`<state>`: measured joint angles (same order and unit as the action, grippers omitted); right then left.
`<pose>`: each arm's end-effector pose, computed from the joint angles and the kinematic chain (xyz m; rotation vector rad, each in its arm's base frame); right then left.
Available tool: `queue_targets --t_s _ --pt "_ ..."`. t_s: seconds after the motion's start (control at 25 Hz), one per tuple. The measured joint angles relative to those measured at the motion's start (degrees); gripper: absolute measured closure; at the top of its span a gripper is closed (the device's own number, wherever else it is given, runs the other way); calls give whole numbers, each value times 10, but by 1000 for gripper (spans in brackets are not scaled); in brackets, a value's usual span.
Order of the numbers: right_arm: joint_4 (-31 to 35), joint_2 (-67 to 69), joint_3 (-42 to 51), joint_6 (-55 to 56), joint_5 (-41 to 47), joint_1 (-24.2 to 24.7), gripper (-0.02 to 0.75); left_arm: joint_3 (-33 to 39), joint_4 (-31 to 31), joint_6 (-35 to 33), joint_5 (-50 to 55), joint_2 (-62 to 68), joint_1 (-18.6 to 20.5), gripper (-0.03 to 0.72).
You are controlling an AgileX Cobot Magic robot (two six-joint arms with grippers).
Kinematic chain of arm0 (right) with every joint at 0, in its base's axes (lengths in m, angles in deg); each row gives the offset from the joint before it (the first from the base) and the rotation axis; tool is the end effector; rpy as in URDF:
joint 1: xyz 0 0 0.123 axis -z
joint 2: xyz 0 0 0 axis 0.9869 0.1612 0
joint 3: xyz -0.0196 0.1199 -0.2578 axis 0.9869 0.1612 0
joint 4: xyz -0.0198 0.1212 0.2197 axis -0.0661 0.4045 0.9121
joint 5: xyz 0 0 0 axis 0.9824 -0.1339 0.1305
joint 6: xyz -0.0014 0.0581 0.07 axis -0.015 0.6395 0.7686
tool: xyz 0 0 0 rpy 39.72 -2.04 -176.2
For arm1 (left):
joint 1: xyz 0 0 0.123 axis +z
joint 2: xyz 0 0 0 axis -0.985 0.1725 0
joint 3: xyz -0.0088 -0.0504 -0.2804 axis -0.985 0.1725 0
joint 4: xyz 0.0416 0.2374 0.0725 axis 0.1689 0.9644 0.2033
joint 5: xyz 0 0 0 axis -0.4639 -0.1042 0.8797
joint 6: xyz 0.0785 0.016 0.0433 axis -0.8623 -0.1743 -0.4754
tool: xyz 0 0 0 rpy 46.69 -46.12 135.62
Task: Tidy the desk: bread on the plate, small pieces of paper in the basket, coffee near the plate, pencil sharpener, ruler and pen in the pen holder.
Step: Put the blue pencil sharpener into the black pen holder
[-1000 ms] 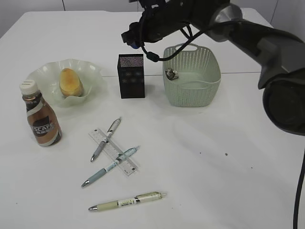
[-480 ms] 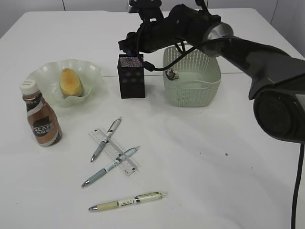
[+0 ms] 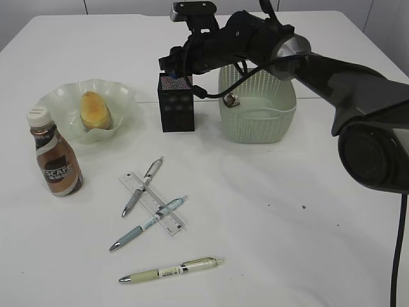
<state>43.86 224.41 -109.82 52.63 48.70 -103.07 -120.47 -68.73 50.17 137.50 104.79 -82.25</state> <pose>0.5417 0.2454 0.1975 -0.5613 2.0457 0.4700 0.0190 -0.0080 0.3155 0.1400 2.3378 -0.0875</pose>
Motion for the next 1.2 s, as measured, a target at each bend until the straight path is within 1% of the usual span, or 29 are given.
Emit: queue_targets --t_s 0.56,1.2 --pt "1 0 0 0 -3 0 426 0 -3 0 0 0 0 435" --pt "26 0 0 0 -4 2 386 0 -5 0 0 0 0 435"
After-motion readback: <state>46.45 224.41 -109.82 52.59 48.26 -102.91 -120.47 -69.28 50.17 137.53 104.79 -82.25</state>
